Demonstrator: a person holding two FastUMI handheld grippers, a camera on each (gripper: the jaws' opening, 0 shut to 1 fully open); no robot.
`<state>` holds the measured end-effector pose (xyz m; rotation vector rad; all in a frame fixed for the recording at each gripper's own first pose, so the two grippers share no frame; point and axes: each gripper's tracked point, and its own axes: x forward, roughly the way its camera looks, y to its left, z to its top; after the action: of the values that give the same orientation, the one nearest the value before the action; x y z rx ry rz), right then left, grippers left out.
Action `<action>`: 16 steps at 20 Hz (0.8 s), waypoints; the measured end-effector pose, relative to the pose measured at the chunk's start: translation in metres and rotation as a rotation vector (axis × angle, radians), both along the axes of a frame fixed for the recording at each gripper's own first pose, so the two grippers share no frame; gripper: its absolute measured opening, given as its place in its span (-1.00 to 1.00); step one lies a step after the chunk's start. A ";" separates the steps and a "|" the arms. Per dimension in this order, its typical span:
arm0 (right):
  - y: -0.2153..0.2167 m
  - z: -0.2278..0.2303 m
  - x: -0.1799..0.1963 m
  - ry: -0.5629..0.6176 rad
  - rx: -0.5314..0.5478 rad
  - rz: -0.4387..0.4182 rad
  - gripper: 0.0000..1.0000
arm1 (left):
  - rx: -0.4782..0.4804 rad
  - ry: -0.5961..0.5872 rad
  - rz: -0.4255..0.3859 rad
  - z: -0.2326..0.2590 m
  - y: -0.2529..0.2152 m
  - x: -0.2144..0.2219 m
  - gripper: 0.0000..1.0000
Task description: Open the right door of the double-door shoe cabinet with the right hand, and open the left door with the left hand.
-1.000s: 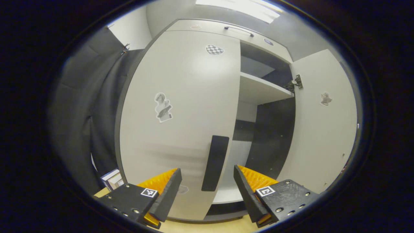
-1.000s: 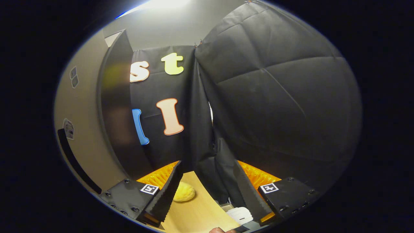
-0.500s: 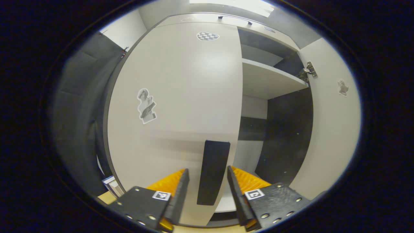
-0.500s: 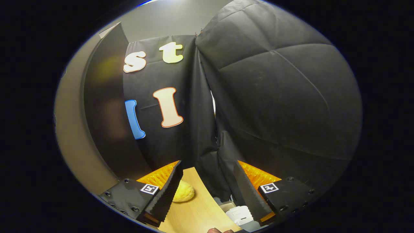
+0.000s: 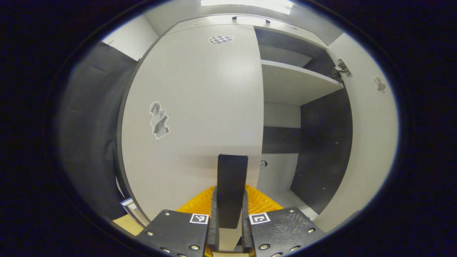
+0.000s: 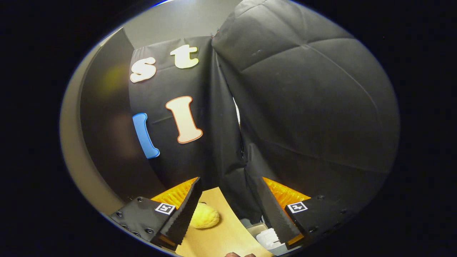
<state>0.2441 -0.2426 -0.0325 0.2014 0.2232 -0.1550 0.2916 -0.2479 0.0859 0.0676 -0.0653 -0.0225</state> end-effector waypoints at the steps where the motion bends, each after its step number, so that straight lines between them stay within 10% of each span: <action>1: 0.000 -0.002 -0.001 0.006 -0.015 0.002 0.96 | 0.013 -0.006 0.000 0.001 0.001 0.000 -0.51; 16: 0.033 0.019 -0.057 0.002 -0.038 -0.048 0.95 | -0.043 0.013 -0.143 -0.007 0.005 -0.014 -0.65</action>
<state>0.1874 -0.2095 -0.0133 0.1687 0.2173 -0.2067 0.2772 -0.2424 0.0789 0.0197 -0.0577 -0.1648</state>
